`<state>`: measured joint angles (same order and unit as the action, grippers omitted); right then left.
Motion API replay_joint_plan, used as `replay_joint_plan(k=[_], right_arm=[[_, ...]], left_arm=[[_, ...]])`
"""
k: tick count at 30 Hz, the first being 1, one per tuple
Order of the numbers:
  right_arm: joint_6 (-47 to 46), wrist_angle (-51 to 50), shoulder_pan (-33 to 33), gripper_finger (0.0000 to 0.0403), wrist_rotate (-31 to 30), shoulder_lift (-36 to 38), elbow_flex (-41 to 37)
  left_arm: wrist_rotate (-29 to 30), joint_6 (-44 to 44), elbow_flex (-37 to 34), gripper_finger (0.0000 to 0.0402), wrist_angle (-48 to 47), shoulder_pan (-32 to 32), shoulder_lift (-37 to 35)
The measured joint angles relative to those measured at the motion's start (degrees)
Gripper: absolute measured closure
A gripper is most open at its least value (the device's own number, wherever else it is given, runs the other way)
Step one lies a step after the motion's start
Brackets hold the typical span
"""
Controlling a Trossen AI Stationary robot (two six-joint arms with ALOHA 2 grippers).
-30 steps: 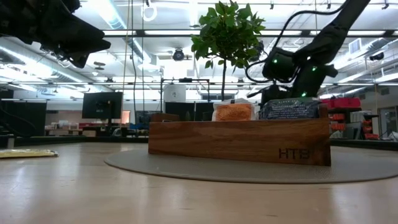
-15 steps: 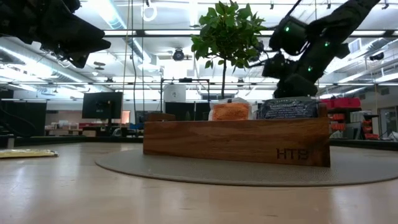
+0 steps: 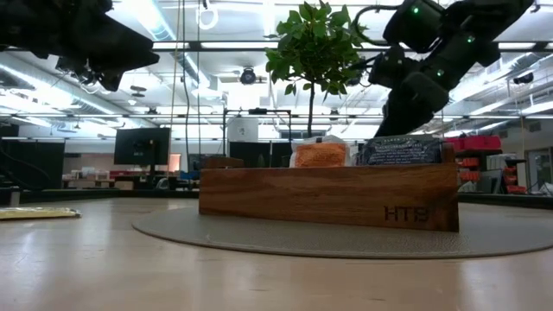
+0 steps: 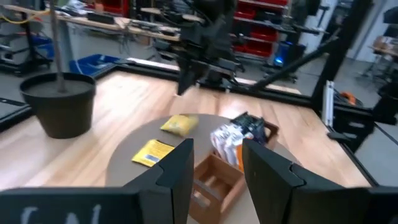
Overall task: Pick & Place Tea
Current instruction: Put the yellow tea bag into the left section of the wooden organizer
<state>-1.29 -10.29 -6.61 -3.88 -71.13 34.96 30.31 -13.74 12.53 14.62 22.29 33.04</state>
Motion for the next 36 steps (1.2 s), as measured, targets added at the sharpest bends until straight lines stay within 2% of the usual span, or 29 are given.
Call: replay_joint_plan(k=[6,9,16,20,24,28,32,36], right_arm=[[-1.71,-1.72,2.68,0.0402,-1.12,-0.05,0.02],[-3.52,-3.35,3.36,0.0386,-0.13,-0.07,0.02],[-5.56,-6.29,3.50,0.0294,-2.73,-0.10,-2.02],[-5.74,-2.86,3.50,0.0233,-4.40,-0.11,-4.91],[-5.09,2.03,3.85,0.0194,-4.71,-0.11,-8.31],[-4.88,4.22,3.83,0.0177,-5.37,-0.14,-10.62],[-4.25,9.42,3.83,0.0175,-5.74,-0.82,-11.99],[-3.17,10.43,3.83,0.0177,-6.27,-3.69,-12.14]], left_arm=[[0.00,-0.26,0.00,0.0262,-0.05,-1.62,0.44],[-0.07,-0.25,-0.02,0.0262,0.08,-1.62,1.01],[-0.10,-0.80,-0.02,0.0262,0.18,-1.62,3.44],[-0.10,-1.86,-0.02,0.0262,0.45,-1.60,4.72],[-0.10,-2.16,-0.02,0.0262,0.46,-1.60,5.33],[-0.10,-2.16,-0.02,0.0262,0.50,-1.60,5.60],[-0.10,-2.16,-0.02,0.0262,0.57,-1.60,5.60],[-0.10,-2.16,-0.02,0.0262,0.84,-1.60,5.60]])
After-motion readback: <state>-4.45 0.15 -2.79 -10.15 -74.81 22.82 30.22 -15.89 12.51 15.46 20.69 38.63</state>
